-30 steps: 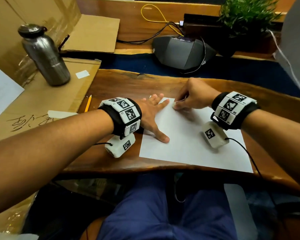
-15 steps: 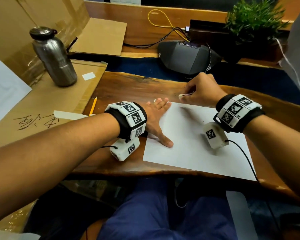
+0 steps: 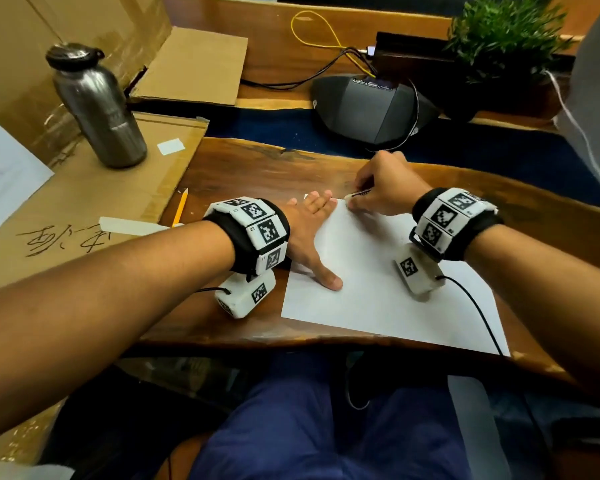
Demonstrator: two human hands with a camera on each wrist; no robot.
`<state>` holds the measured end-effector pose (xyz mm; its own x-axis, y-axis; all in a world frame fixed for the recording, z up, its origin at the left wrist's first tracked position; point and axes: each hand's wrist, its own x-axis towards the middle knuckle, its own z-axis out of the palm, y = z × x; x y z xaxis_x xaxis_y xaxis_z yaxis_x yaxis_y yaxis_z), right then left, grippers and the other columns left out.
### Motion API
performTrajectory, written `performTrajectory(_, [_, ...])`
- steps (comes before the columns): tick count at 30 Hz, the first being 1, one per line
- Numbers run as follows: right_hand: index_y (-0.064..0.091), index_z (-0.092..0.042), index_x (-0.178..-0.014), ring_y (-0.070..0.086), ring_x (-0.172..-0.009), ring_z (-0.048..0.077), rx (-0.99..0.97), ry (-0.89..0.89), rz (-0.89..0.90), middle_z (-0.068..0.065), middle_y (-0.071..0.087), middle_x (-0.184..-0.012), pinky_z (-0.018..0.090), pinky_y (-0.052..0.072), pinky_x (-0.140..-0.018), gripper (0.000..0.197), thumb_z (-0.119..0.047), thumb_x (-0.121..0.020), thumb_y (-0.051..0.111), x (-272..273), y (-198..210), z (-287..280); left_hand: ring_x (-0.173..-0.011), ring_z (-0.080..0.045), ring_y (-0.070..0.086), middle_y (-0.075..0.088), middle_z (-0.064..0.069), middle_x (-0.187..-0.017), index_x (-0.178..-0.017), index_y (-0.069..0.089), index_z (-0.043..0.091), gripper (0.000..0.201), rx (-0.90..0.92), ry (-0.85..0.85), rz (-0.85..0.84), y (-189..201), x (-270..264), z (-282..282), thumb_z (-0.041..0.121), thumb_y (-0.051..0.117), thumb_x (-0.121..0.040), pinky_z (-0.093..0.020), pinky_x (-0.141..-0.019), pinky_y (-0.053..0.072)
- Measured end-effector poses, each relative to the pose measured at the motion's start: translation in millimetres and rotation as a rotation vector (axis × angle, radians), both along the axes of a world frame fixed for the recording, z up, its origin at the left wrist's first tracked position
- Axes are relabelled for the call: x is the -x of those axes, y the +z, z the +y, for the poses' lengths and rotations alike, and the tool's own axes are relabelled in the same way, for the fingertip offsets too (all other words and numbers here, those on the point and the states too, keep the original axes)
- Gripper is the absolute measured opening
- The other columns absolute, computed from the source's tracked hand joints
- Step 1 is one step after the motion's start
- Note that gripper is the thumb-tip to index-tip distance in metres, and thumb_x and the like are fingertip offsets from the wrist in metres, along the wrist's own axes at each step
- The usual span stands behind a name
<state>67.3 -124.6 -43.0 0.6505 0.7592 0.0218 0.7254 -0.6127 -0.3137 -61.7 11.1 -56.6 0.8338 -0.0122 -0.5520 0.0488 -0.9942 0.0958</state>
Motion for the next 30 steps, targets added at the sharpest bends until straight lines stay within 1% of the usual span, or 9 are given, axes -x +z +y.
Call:
performTrajectory(5, [0.076, -0.01, -0.071, 0.065, -0.071, 0.019, 0.094, 0.174, 0.033, 0.001, 0.072, -0.07, 0.03, 0.052, -0.066, 0.017, -0.025, -0.076, 0.082, 25, 1, 6, -0.147, -0.019, -0.027, -0.036, -0.001, -0.157, -0.151, -0.029, 0.015, 0.145, -0.024, -0.009, 0.006, 4, 1, -1, 0.086, 0.062, -0.062, -0.046, -0.122, -0.008])
performTrajectory(8, [0.073, -0.014, -0.063, 0.061, -0.082, 0.023, 0.032, -0.003, 0.032, 0.004, 0.071, -0.067, 0.03, 0.046, -0.08, 0.019, -0.027, -0.075, 0.081, 3, 4, 5, -0.147, -0.019, -0.026, -0.035, 0.0, -0.158, -0.151, -0.027, 0.017, 0.145, -0.01, -0.003, 0.0, 4, 2, -3, 0.084, 0.064, -0.061, -0.046, -0.122, -0.009])
performTrajectory(10, [0.075, -0.009, -0.068, 0.061, -0.083, 0.021, 0.017, -0.012, 0.022, 0.006, 0.071, -0.068, 0.032, 0.052, -0.076, 0.018, -0.025, -0.075, 0.08, 7, 4, 5, -0.147, -0.019, -0.026, -0.034, 0.0, -0.158, -0.152, -0.027, 0.016, 0.145, -0.014, 0.001, -0.004, 5, 2, -3, 0.084, 0.064, -0.062, -0.045, -0.122, -0.009])
performTrajectory(13, [0.077, -0.009, -0.073, 0.066, -0.072, 0.02, 0.077, 0.144, 0.027, 0.003, 0.073, -0.07, 0.034, 0.054, -0.068, 0.017, -0.026, -0.075, 0.082, 24, 2, 7, -0.147, -0.019, -0.027, -0.036, -0.001, -0.157, -0.15, -0.029, 0.016, 0.145, -0.017, 0.001, 0.006, 6, 2, -2, 0.085, 0.063, -0.062, -0.044, -0.122, -0.01])
performTrajectory(17, [0.074, -0.015, -0.066, 0.06, -0.085, 0.022, 0.006, -0.005, 0.015, 0.001, 0.072, -0.068, 0.031, 0.049, -0.077, 0.02, -0.031, -0.075, 0.083, 3, 2, 5, -0.147, -0.019, -0.027, -0.036, 0.0, -0.157, -0.151, -0.029, 0.017, 0.144, -0.015, 0.001, 0.006, 5, 2, -3, 0.084, 0.064, -0.062, -0.044, -0.122, -0.01])
performTrajectory(21, [0.077, -0.011, -0.076, 0.066, -0.068, 0.016, 0.063, 0.19, -0.013, 0.0, 0.072, -0.071, 0.032, 0.055, -0.066, 0.016, -0.026, -0.076, 0.083, 23, 1, 9, -0.147, -0.02, -0.027, -0.035, -0.002, -0.157, -0.151, -0.029, 0.015, 0.142, -0.024, -0.001, 0.012, 9, 3, -3, 0.082, 0.063, -0.065, -0.044, -0.121, -0.01])
performTrajectory(25, [0.077, -0.009, -0.074, 0.067, -0.074, 0.019, 0.029, 0.04, -0.01, 0.002, 0.072, -0.07, 0.028, 0.052, -0.068, 0.019, -0.027, -0.075, 0.084, 3, 8, 5, -0.147, -0.02, -0.026, -0.034, -0.001, -0.158, -0.151, -0.028, 0.017, 0.143, -0.01, 0.003, -0.001, 6, 3, -5, 0.082, 0.065, -0.063, -0.044, -0.122, -0.01])
performTrajectory(28, [0.076, -0.011, -0.075, 0.063, -0.067, 0.016, 0.073, 0.197, -0.016, 0.0, 0.07, -0.07, 0.022, 0.045, -0.058, 0.017, -0.025, -0.075, 0.084, 22, 3, 5, -0.147, -0.02, -0.027, -0.035, -0.002, -0.157, -0.151, -0.029, 0.015, 0.144, -0.014, 0.003, 0.005, 6, 3, -2, 0.083, 0.064, -0.064, -0.044, -0.121, -0.01])
performTrajectory(30, [0.076, -0.014, -0.073, 0.063, -0.065, 0.014, 0.081, 0.18, 0.016, -0.003, 0.071, -0.069, 0.017, 0.04, -0.057, 0.016, -0.028, -0.075, 0.084, 18, 3, 2, -0.146, -0.02, -0.028, -0.035, -0.002, -0.157, -0.15, -0.029, 0.016, 0.145, -0.01, 0.002, 0.009, 4, 1, -1, 0.084, 0.063, -0.062, -0.045, -0.122, -0.01])
